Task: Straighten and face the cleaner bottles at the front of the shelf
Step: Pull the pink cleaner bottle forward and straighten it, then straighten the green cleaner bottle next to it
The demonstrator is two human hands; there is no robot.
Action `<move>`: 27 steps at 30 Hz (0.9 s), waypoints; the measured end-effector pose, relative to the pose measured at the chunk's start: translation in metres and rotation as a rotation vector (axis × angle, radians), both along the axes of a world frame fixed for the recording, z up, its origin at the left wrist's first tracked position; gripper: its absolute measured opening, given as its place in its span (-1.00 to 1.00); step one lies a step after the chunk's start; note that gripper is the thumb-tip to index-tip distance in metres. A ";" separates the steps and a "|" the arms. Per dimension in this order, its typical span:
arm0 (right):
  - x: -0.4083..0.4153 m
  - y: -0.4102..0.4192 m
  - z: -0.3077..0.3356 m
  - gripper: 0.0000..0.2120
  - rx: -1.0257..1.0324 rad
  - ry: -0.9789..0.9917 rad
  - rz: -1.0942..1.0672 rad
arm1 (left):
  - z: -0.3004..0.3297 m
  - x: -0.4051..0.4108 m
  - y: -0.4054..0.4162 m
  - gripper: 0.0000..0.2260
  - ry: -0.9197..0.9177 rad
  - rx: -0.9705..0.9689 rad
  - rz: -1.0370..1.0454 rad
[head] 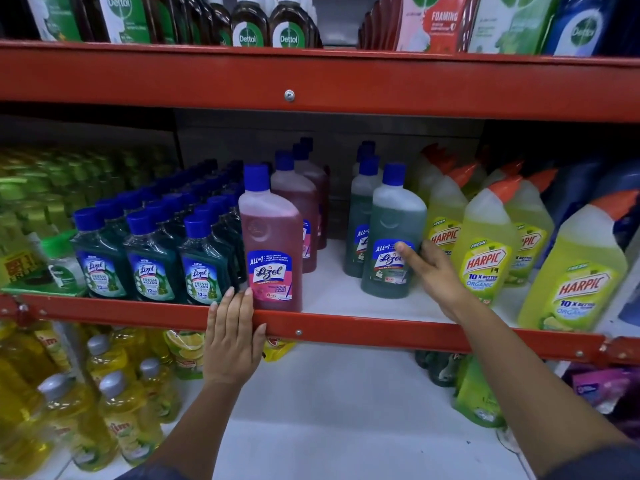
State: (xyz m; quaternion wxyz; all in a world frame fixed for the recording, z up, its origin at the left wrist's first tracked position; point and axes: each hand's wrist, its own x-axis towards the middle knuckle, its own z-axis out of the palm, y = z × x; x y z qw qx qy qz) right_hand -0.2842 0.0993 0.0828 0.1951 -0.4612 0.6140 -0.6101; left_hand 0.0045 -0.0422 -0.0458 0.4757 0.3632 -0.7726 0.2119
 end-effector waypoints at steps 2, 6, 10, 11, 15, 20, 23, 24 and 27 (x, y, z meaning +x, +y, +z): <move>-0.002 0.001 0.001 -0.49 0.012 -0.010 0.037 | 0.000 0.000 -0.001 -0.53 0.003 -0.007 0.002; 0.002 0.007 0.002 -0.47 0.018 0.016 0.043 | -0.001 -0.001 -0.001 -0.53 0.002 -0.019 0.011; 0.014 0.025 -0.002 -0.51 -0.007 0.064 0.046 | 0.000 -0.001 0.000 -0.53 0.004 -0.028 0.015; 0.018 0.030 -0.003 -0.52 -0.015 0.060 0.053 | 0.000 -0.001 0.000 -0.53 0.005 -0.027 0.017; 0.027 0.045 -0.009 -0.53 -0.049 0.042 0.061 | 0.000 -0.001 0.001 -0.53 0.007 -0.023 0.021; 0.033 0.050 -0.013 -0.53 -0.077 0.023 0.039 | 0.001 -0.002 0.003 -0.53 -0.004 0.006 0.027; 0.036 0.050 -0.015 -0.54 -0.078 0.015 0.035 | 0.001 0.000 0.005 -0.52 -0.012 0.031 0.033; 0.036 0.052 -0.015 -0.54 -0.073 0.039 0.026 | 0.001 0.000 0.005 -0.52 -0.013 0.037 0.032; 0.039 0.062 -0.017 -0.59 -0.131 0.217 -0.174 | 0.003 0.001 0.006 -0.52 -0.015 0.042 0.022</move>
